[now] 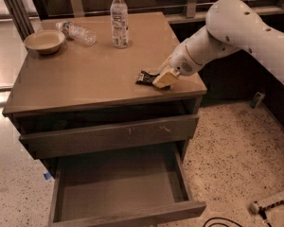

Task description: Place rxbar chocolate into middle drawer

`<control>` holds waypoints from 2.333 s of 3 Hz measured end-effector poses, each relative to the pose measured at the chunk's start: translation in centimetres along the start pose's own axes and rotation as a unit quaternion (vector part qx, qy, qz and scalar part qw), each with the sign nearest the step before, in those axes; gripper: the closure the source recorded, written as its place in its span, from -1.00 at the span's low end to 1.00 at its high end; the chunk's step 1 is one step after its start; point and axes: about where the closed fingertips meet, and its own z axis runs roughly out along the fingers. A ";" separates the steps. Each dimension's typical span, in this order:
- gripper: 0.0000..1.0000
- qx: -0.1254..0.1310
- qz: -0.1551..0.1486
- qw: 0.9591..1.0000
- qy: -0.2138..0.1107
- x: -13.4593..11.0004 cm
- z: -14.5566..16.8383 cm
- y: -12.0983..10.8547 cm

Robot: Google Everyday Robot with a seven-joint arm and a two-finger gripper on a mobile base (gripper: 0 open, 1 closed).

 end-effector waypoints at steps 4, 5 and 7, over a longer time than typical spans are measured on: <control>1.00 -0.013 -0.031 0.999 -0.041 -3.8 -4.4 3.9; 1.00 -0.013 -0.031 0.999 -0.041 -3.8 -4.4 3.9; 1.00 -0.047 -0.044 0.997 -0.051 -3.6 -6.3 10.9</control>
Offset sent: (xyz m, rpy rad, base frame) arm 0.0026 0.0020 0.0068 0.0105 -0.0245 -0.0007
